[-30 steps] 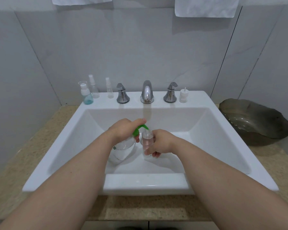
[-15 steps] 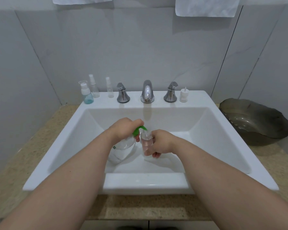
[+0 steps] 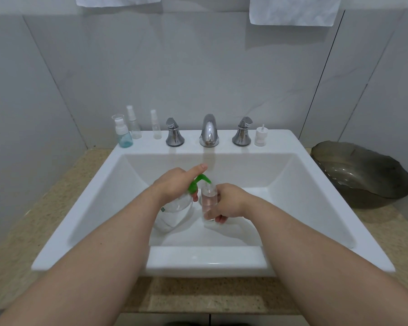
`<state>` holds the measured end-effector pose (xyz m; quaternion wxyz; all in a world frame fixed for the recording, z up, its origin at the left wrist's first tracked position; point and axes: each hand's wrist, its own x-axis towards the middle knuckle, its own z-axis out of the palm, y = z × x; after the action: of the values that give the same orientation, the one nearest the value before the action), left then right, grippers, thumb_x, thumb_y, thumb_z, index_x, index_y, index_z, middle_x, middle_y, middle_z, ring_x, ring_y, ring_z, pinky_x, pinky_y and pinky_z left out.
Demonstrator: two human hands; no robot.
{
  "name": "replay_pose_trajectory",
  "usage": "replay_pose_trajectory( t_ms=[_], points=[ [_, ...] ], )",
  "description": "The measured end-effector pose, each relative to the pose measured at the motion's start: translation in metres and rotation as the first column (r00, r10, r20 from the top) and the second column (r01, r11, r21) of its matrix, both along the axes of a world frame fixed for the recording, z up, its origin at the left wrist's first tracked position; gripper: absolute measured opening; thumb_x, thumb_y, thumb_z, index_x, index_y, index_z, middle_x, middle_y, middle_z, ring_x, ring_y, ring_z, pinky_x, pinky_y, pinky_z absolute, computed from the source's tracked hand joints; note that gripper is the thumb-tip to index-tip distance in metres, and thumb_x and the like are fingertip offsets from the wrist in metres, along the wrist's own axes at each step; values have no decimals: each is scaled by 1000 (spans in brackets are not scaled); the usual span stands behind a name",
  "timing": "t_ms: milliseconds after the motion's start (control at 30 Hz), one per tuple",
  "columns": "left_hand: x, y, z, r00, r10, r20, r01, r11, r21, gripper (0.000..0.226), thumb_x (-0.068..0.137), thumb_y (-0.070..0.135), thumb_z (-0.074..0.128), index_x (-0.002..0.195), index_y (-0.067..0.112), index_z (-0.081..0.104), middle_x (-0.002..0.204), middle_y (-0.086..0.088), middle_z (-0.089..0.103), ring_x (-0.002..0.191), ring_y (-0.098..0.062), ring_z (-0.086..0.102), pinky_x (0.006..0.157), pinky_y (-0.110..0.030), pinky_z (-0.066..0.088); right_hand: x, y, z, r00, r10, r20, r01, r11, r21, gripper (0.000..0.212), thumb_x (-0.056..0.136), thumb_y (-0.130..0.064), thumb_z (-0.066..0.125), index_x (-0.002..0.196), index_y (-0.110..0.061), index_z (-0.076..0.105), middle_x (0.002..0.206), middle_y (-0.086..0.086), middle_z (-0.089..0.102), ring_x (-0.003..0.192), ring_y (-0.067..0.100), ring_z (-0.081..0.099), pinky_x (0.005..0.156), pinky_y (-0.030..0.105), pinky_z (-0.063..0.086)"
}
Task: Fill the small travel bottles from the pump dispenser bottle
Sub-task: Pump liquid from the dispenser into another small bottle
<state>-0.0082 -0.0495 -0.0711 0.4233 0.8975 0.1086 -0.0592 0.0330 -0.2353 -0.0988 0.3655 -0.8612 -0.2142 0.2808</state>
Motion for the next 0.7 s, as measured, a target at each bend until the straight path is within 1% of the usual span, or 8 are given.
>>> replay_pose_trajectory(
  t_ms=[67, 133, 233, 333, 467, 567, 633, 700],
  points=[
    [-1, -1, 2, 1000, 6, -14, -6, 1000, -5, 81, 87, 80, 44, 62, 9, 75, 71, -2, 76, 62, -19, 51, 81, -41, 46, -1, 0, 1, 1000, -2, -3, 2, 1000, 4, 42, 78, -7, 85, 114, -8, 63, 99, 11, 71, 59, 16, 69, 67, 33, 63],
    [-2, -1, 3, 1000, 9, -22, -8, 1000, 7, 77, 80, 80, 44, 58, 13, 75, 78, -7, 77, 59, -18, 47, 76, -38, 43, -1, 0, 2, 1000, -1, 0, 1, 1000, 6, 40, 78, -6, 85, 112, -8, 64, 98, 11, 71, 59, 16, 69, 68, 32, 63],
    [-2, -2, 5, 999, 24, -24, -24, 1000, 15, 75, 76, 77, 43, 59, 12, 76, 85, -12, 77, 61, -20, 49, 74, -38, 43, -3, -1, 4, 1000, 7, 5, -7, 1000, 6, 36, 79, -5, 84, 110, -8, 64, 96, 9, 70, 59, 15, 68, 68, 33, 63],
    [-2, -3, 6, 1000, 5, -26, -5, 1000, -1, 71, 77, 71, 43, 61, 9, 75, 79, -8, 78, 62, -20, 48, 74, -37, 43, -3, -1, 4, 1000, 9, 10, -9, 1000, 0, 34, 79, -4, 83, 108, -8, 64, 96, 10, 70, 59, 16, 68, 70, 34, 63],
    [-2, -4, 6, 999, -32, -18, 32, 999, -13, 60, 87, 57, 45, 61, 9, 71, 74, -4, 77, 66, -20, 47, 72, -36, 43, -2, 0, 1, 1000, 17, 16, -17, 999, -33, 39, 78, -7, 85, 110, -8, 63, 103, 13, 73, 60, 17, 70, 75, 38, 65],
    [-2, -5, 6, 999, -46, -19, 45, 999, -25, 56, 94, 47, 47, 60, 8, 70, 71, -3, 76, 64, -19, 46, 69, -33, 40, -2, 0, 1, 999, 25, 21, -24, 999, -44, 40, 78, -7, 85, 112, -6, 63, 106, 16, 73, 61, 19, 70, 75, 39, 65],
    [-2, -5, 7, 999, -47, -22, 46, 998, -30, 57, 94, 48, 46, 61, 8, 70, 71, -3, 76, 64, -19, 46, 69, -34, 40, -3, 0, 2, 999, 26, 20, -25, 999, -44, 41, 78, -7, 85, 112, -7, 63, 106, 16, 73, 61, 19, 70, 76, 40, 65],
    [-3, -4, 6, 999, -35, -28, 34, 999, -19, 61, 88, 58, 45, 61, 10, 71, 73, -3, 77, 64, -20, 48, 72, -35, 42, -3, -1, 3, 999, 27, 18, -27, 999, -41, 38, 79, -7, 85, 110, -7, 63, 105, 15, 73, 61, 17, 70, 75, 37, 65]
  ],
)
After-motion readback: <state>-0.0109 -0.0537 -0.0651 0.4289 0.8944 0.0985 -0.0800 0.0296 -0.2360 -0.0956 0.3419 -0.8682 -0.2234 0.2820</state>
